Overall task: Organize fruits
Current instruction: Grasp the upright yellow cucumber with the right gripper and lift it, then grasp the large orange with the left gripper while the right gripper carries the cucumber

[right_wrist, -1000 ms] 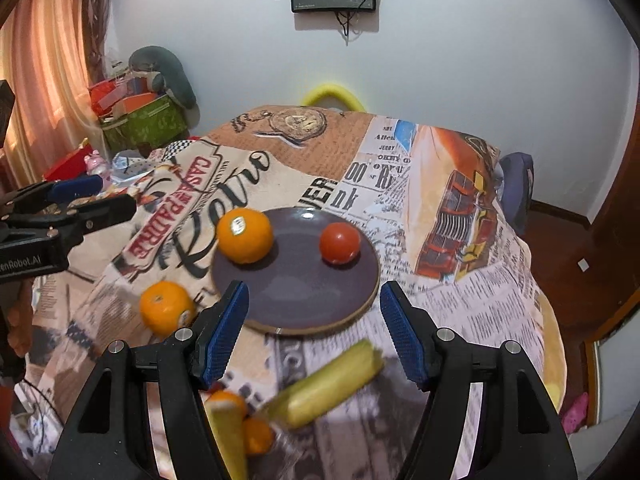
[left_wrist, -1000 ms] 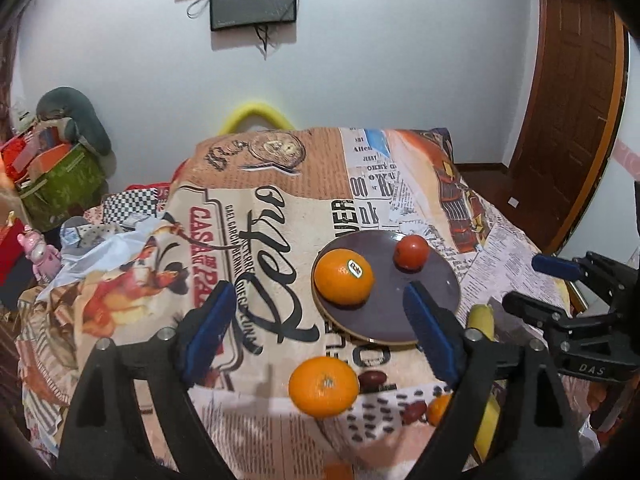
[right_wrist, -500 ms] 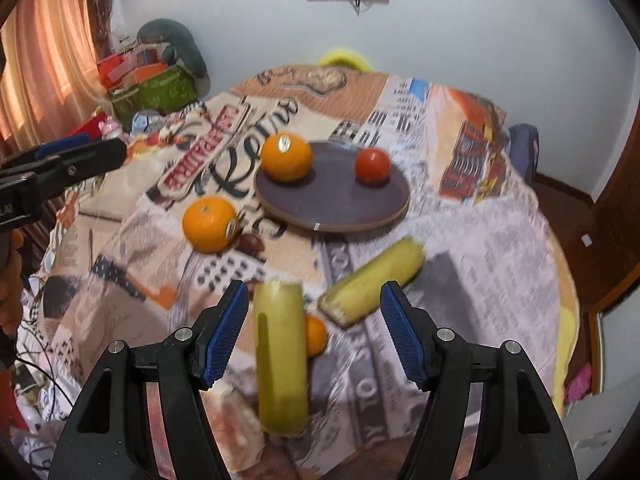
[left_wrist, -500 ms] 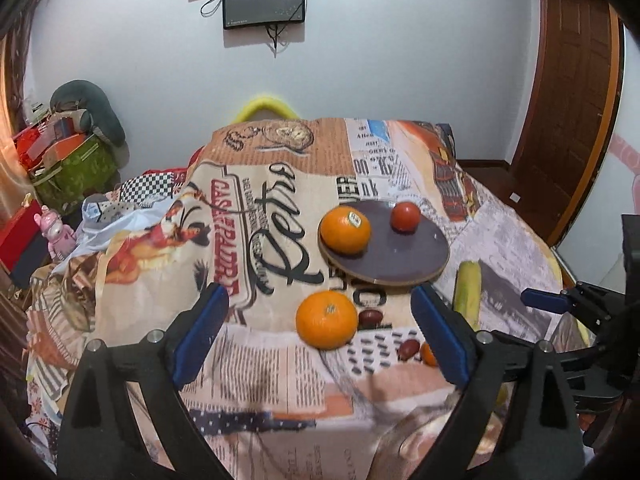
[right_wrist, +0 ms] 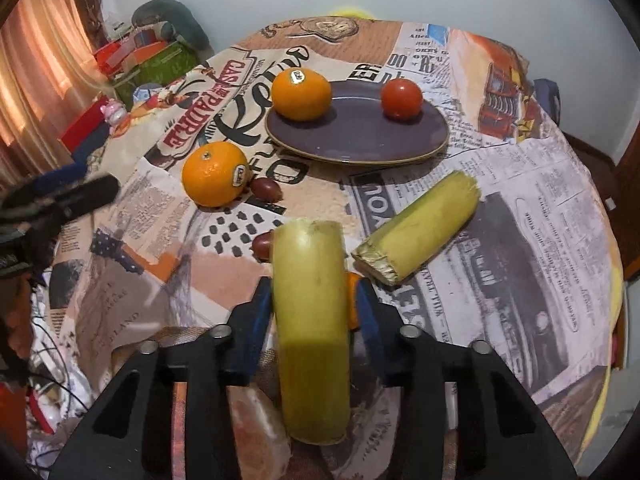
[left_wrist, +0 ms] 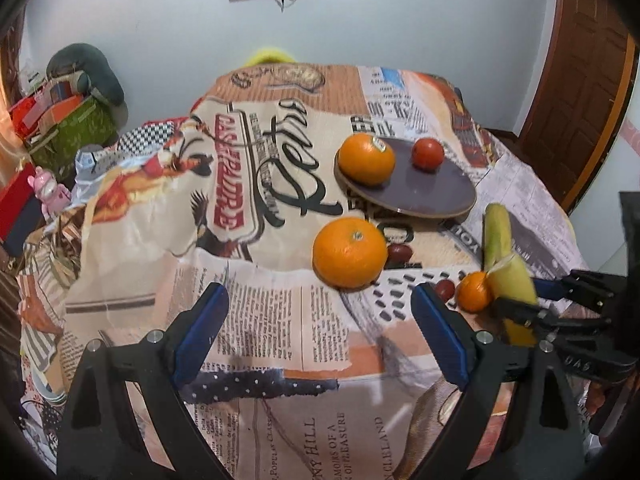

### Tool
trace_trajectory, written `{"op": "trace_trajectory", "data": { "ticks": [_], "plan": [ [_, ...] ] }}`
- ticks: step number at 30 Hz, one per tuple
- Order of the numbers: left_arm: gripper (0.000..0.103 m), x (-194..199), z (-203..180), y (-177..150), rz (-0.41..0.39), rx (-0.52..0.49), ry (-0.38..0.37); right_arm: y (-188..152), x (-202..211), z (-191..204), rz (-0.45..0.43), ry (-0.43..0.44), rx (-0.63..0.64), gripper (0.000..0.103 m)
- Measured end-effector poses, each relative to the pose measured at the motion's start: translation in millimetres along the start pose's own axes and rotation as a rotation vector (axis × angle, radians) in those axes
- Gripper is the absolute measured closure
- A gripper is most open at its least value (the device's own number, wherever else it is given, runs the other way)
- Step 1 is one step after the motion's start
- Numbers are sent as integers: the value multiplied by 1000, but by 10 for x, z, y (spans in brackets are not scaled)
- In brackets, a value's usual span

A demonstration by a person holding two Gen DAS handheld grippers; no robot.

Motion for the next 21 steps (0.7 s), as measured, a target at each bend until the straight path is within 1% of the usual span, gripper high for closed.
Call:
{"op": "trace_trajectory", "data": {
  "ticks": [5, 12, 15, 21],
  "plan": [
    [10, -220, -16, -56, 44, -13, -1, 39, 119, -49, -35, -3, -9, 70],
    [10, -513, -85, 26, 69, -24, -9, 213, 416, -310, -123, -29, -42, 71],
    [10, -665, -102, 59, 85, -31, -3, 306, 477, -465, -145, -59, -53, 71],
    [10, -945, -120, 113, 116, -25, -4, 414, 502, -636, -170, -73, -76, 71]
  ]
}}
Point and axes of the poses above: each gripper's, at about its wrist camera, not at the fingertips, and x roughly against the way its jaws point, z to its left, y to its top, the point moved 10 cm from there along -x, roughly the way its jaws point, and after that the axes turned 2 degrees about -y, right-handed, at the moved point
